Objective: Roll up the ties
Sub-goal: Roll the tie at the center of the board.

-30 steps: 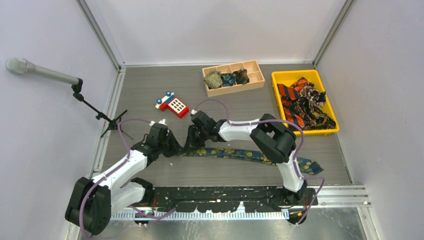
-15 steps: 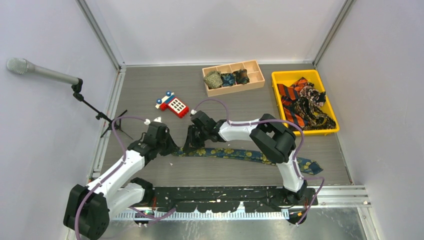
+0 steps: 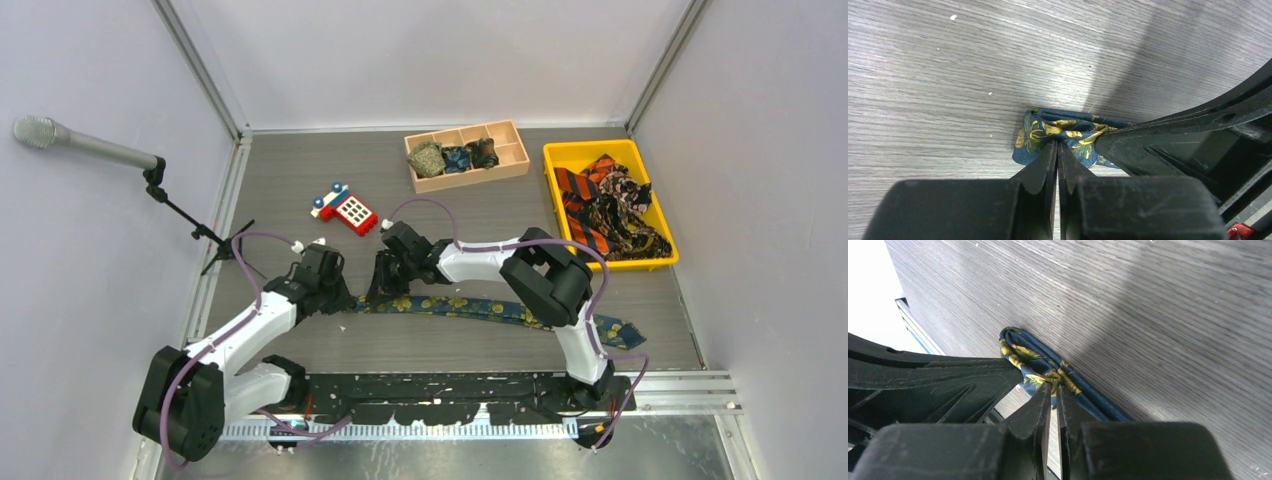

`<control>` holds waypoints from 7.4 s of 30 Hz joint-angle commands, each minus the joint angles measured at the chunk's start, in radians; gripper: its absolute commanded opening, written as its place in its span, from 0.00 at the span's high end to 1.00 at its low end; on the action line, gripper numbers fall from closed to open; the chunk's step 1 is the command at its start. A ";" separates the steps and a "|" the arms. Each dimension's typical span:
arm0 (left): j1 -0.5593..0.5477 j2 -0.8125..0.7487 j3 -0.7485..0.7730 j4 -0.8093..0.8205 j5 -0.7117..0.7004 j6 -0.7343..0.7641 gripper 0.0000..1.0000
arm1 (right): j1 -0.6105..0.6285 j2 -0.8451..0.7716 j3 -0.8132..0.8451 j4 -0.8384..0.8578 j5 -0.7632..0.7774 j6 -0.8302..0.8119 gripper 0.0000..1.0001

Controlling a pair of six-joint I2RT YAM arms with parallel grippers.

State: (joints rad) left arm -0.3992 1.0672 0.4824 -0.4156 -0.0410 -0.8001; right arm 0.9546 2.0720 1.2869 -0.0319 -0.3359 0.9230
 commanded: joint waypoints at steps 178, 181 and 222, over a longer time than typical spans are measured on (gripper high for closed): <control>0.238 -0.154 0.000 -0.011 0.311 0.123 1.00 | 0.046 0.188 0.252 0.028 -0.113 0.062 0.84; 0.226 -0.145 -0.009 0.001 0.307 0.118 1.00 | 0.046 0.182 0.230 0.062 -0.112 0.066 0.84; 0.145 -0.071 -0.073 0.085 0.240 0.123 1.00 | 0.045 -0.008 0.102 -0.029 -0.041 0.036 0.84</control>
State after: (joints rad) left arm -0.2420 0.9779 0.4370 -0.3279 0.1955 -0.6773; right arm 0.9844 2.1635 1.3922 -0.0326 -0.3756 0.9813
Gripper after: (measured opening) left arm 0.049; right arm 0.155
